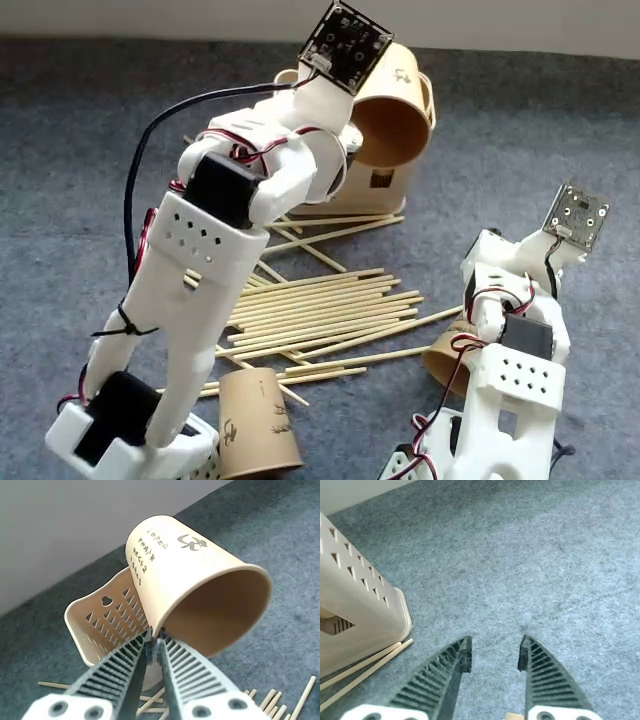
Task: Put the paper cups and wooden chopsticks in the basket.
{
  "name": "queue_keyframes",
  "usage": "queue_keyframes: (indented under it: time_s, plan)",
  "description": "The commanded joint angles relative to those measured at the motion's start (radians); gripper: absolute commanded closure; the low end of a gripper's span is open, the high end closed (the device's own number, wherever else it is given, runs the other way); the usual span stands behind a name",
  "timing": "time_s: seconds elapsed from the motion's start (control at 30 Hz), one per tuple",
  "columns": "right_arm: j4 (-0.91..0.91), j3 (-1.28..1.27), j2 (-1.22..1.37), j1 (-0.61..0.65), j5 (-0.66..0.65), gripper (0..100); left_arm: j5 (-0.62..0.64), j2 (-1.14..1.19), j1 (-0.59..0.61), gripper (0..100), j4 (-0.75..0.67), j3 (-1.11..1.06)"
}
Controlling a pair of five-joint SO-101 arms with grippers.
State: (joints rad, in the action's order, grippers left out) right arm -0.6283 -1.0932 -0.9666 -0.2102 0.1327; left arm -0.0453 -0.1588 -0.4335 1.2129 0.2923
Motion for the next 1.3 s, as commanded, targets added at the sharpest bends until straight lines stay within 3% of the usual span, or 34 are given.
queue_keyframes:
  time_s: [0.0,0.4,0.53,0.67,0.87,1.07,1.27]
  plan:
    - [0.024,0.01,-0.012,-0.005,0.0,84.0,0.011,0.004,-0.036,99,-0.018,0.054]
    - [0.024,0.01,-0.012,-0.005,0.0,84.0,0.009,0.005,-0.042,98,-0.026,0.047]
    - [0.024,0.01,-0.012,-0.005,0.0,84.0,0.015,0.008,-0.042,88,-0.06,0.044]
    - [0.024,0.01,-0.012,-0.005,0.0,84.0,0.133,0.054,-0.027,80,-0.107,0.054]
    - [0.024,0.01,-0.012,-0.005,0.0,84.0,0.146,0.153,0.036,80,-0.204,0.054]
    - [0.024,0.01,-0.012,-0.005,0.0,84.0,0.238,0.179,0.084,80,-0.201,0.054]
    - [0.079,0.005,-0.01,-0.005,0.0,84.0,0.242,0.177,0.067,80,-0.201,0.054]
